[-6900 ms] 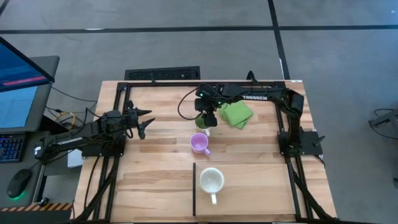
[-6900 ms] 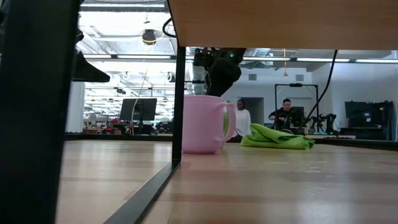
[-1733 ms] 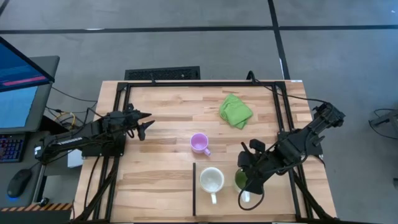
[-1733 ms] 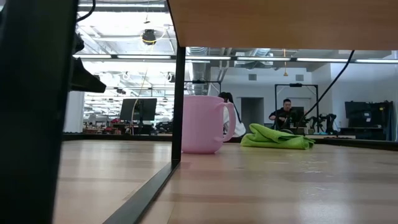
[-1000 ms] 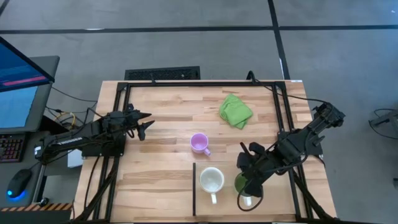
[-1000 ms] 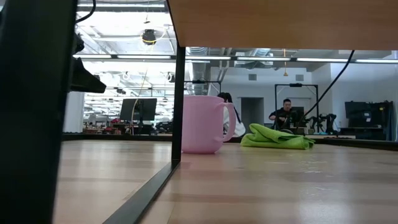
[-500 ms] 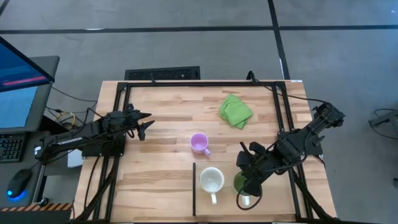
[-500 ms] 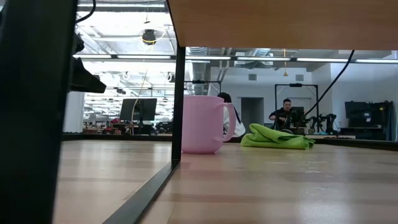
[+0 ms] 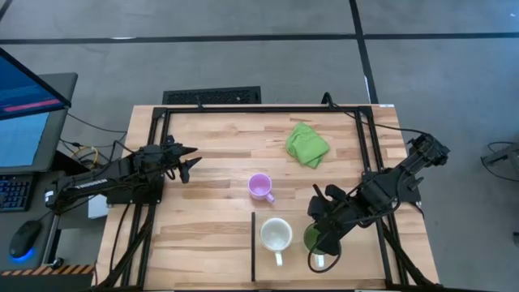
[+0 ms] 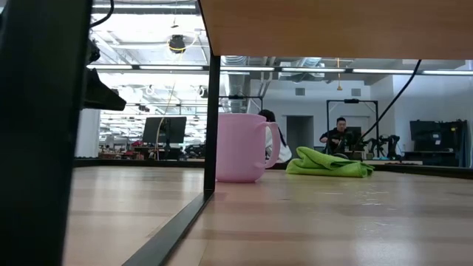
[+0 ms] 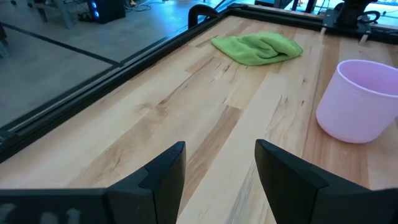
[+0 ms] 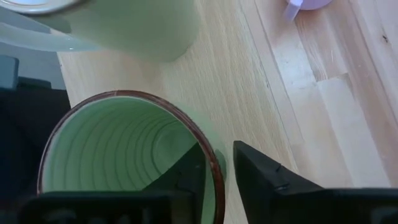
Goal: Stack small to large cups/mugs on shelf
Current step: Put the green mug on the shelf, then put the pink mug on the shelf
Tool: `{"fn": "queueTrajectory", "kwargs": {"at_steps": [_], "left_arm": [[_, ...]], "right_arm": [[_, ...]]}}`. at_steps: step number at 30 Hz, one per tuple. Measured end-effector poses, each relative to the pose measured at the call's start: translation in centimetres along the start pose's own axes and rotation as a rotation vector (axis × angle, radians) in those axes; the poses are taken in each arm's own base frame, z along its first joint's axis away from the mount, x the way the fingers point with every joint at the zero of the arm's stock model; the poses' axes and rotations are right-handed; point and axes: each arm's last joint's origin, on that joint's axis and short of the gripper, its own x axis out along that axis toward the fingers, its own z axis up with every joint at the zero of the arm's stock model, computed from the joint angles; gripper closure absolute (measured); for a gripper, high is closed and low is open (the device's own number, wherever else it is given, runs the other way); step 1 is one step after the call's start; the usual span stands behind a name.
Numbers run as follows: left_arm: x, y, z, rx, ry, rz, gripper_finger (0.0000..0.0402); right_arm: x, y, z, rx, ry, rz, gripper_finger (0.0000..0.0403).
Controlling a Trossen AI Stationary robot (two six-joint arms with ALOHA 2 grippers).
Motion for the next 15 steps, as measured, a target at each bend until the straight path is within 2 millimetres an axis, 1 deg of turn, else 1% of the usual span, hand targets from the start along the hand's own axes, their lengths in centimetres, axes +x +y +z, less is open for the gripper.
{"fn": "queueTrajectory", "kwargs": {"at_steps": [8,15], "left_arm": [[0.00,0.00,0.00,0.000,0.000,0.000,0.0216],[0.00,0.00,0.00,0.000,0.000,0.000,0.0216]], "right_arm": [[-0.01,-0.01,-0.01,-0.001,0.000,-0.001,0.0255],[0.00,-0.01,-0.01,-0.001,0.001,-0.001,0.0231]]}}
